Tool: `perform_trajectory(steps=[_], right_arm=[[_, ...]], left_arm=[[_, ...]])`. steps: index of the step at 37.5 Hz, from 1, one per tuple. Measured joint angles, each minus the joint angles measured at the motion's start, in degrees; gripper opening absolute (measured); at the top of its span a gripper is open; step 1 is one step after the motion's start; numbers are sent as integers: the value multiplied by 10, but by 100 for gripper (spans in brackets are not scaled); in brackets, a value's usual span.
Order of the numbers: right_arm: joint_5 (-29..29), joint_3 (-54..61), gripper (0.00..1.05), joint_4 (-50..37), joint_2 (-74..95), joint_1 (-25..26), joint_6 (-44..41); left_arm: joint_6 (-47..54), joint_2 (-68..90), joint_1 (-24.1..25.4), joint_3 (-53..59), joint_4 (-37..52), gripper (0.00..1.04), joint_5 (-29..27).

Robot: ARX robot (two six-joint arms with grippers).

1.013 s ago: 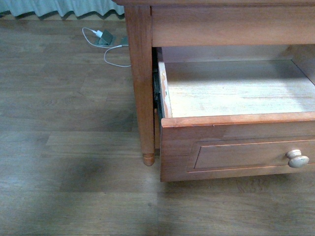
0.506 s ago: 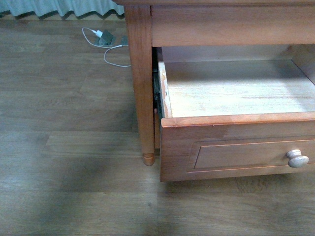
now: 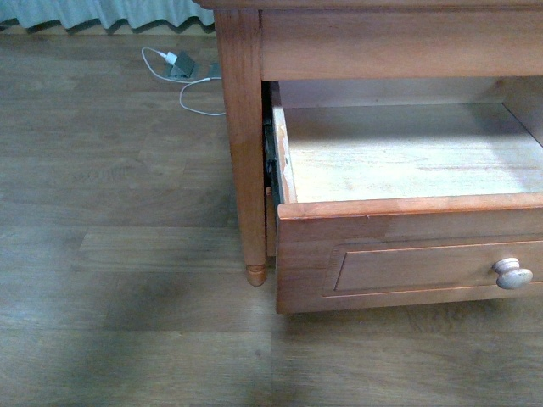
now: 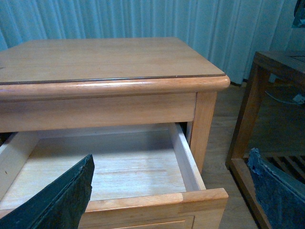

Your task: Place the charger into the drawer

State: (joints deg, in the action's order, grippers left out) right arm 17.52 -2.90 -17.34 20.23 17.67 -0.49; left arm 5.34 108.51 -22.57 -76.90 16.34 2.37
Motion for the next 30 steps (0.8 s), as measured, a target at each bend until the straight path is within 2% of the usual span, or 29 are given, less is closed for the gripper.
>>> perform_trajectory(steps=[6,12,20,30], right_arm=[[0,0,96,0,0,0,0],[0,0,96,0,0,0,0],[0,0,96,0,0,0,0],[0,0,96,0,0,0,0]], left_arm=[[-7,-29,-25,35,22,52,60],[-9,-49,-56,52,35,51,88],[-4,-60,-127,67,44,51,132],[7,-23,-154,53,30,51,124]])
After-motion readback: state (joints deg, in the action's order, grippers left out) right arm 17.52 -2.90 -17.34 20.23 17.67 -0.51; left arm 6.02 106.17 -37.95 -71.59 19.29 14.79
